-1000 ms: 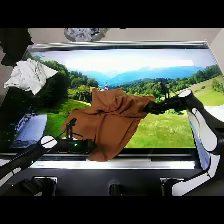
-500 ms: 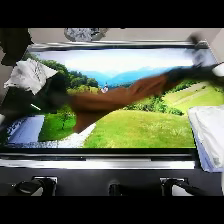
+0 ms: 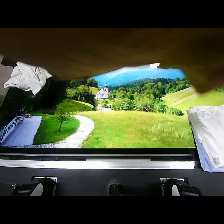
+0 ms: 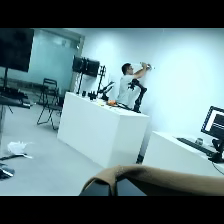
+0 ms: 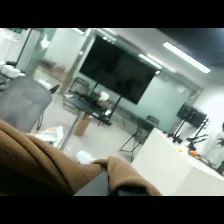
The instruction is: Fold the shirts.
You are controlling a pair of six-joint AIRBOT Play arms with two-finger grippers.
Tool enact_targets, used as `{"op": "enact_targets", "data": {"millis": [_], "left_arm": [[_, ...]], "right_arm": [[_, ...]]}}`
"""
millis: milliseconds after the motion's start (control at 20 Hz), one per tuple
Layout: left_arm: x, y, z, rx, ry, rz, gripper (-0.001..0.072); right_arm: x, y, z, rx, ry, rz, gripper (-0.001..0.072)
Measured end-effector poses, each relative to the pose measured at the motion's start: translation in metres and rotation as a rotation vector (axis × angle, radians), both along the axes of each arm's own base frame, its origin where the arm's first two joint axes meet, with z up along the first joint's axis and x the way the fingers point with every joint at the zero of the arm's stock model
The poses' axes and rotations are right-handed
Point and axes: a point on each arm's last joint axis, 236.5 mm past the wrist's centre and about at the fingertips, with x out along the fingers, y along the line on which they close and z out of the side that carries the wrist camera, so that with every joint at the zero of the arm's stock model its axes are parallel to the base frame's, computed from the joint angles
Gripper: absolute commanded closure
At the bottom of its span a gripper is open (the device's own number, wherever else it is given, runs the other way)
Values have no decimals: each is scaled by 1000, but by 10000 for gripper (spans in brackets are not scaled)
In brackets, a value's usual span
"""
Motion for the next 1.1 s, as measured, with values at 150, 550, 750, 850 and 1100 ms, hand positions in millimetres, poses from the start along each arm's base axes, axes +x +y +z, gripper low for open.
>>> {"op": "enact_targets", "data": {"millis": [150,550,750,850,1100], "left_arm": [[-1,2,-5,32,25,21,681],[139,32,-240,90,726,31,680],[203,50,-396,50,1055,43,679],[224,55,-453,36,1162,49,679],[245,55,-538,-18,1330,29,677]], "right_arm": [[-8,-5,-12,2,50,-32,676],[145,-18,-277,106,1021,57,677],[230,1,-422,231,1282,115,674],[273,24,-465,339,1272,161,674],[327,67,-525,631,1245,219,662]]}}
